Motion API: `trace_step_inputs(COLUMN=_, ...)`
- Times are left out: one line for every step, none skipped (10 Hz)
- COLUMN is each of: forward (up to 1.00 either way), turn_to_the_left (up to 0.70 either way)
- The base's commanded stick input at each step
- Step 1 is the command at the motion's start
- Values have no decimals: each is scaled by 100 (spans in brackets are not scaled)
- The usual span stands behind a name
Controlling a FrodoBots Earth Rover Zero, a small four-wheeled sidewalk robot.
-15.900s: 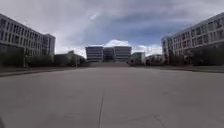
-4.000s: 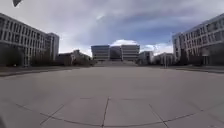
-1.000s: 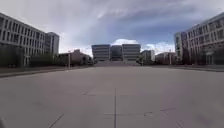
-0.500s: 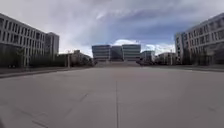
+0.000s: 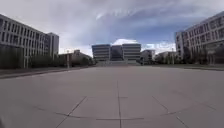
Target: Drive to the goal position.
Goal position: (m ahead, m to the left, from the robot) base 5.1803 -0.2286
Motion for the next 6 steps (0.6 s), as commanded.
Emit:
trace_step_inputs(forward=85, turn_to_the_left=2)
trace_step_inputs(forward=85, turn_to_the_left=2)
trace_step_inputs(forward=85, turn_to_the_left=2)
trace_step_inputs(forward=85, turn_to_the_left=2)
trace_step_inputs(forward=85, turn_to_the_left=2)
trace_step_inputs(forward=85, turn_to_the_left=2)
